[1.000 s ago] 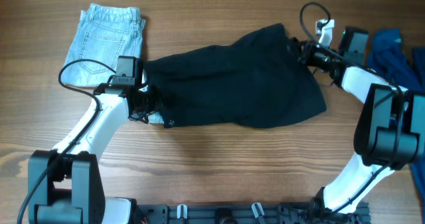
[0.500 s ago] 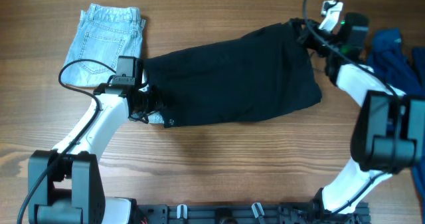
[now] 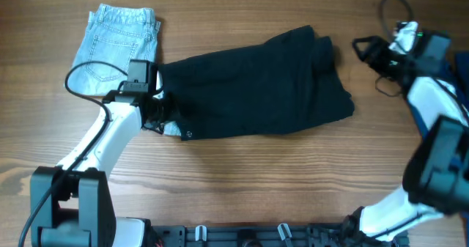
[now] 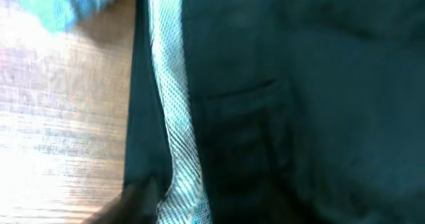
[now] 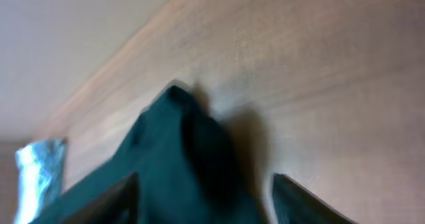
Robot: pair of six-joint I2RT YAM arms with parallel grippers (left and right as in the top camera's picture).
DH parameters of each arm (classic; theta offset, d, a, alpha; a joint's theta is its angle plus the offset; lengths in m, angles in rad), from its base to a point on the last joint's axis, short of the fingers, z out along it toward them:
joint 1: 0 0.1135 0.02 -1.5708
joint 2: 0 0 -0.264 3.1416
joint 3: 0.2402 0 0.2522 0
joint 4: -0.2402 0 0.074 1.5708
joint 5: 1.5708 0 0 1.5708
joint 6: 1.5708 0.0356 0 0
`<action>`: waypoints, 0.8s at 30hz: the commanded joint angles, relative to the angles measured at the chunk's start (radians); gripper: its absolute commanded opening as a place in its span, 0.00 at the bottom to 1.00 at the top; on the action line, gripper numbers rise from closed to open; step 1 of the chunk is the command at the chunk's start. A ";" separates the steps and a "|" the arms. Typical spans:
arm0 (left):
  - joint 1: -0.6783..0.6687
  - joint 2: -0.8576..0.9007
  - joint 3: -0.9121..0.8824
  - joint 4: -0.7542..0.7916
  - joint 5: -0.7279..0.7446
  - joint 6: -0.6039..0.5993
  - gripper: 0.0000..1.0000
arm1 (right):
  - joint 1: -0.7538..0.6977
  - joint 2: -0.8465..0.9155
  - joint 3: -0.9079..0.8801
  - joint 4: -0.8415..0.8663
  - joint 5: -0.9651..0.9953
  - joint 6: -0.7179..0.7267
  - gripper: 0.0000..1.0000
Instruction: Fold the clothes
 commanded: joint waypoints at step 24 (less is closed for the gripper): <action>-0.051 0.197 0.074 0.183 0.160 0.242 0.27 | -0.019 0.129 -0.190 -0.601 0.465 0.037 0.06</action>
